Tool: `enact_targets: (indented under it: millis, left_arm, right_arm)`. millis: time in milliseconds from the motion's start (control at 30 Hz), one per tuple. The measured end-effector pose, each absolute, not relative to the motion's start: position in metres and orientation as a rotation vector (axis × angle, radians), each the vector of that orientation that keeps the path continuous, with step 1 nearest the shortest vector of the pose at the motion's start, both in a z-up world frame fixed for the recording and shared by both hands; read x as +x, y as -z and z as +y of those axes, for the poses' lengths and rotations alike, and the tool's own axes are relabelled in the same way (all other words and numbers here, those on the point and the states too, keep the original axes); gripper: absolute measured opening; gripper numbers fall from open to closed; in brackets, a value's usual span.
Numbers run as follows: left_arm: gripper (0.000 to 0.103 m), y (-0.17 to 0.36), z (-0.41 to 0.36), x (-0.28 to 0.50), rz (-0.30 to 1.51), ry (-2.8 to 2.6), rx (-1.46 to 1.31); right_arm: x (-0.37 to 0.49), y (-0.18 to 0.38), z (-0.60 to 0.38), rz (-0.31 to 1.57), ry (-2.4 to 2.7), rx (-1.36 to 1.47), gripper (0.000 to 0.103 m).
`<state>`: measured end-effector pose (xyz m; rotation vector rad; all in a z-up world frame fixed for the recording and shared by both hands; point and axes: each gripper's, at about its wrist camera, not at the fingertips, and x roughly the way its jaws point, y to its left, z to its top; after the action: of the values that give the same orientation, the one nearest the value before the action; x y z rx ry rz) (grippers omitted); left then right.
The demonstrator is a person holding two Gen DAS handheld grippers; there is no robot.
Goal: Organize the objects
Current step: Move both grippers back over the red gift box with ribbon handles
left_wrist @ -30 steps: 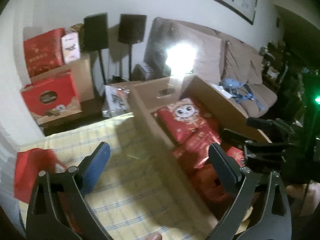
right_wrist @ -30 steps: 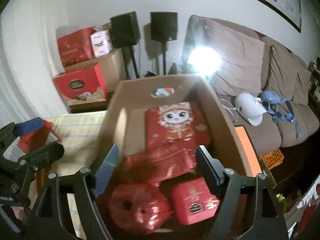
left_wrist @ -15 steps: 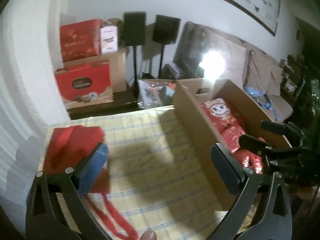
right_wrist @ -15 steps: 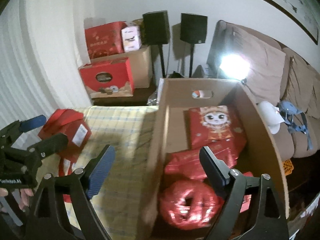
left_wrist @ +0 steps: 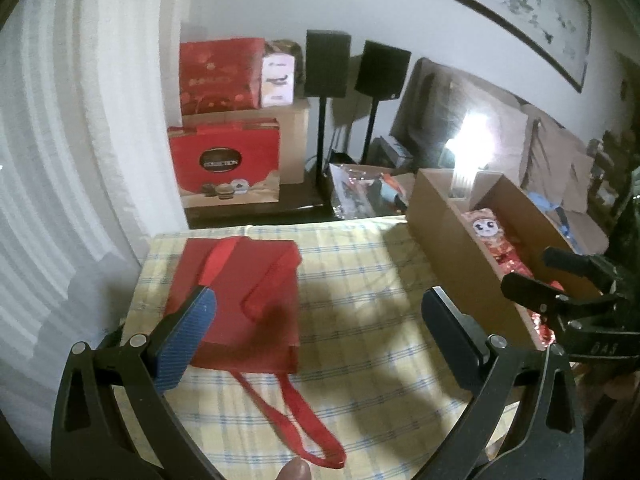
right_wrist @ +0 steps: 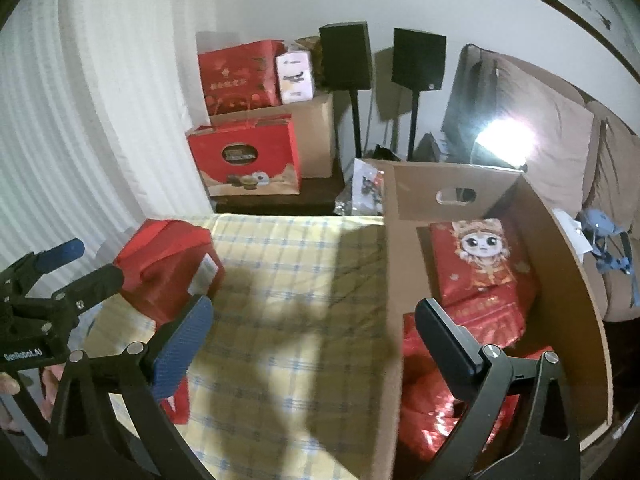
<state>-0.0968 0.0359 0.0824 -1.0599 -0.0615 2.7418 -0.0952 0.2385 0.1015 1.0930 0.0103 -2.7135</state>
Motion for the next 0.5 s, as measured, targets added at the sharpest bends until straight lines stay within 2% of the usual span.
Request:
enact_targets:
  millis: [500]
  left_arm:
    - [0.103, -0.062, -0.036, -0.114, -0.173, -2.791, -1.125]
  right_arm:
    - [-0.117, -0.083, 0.180, 0.010, 2.601, 1.113, 0.102]
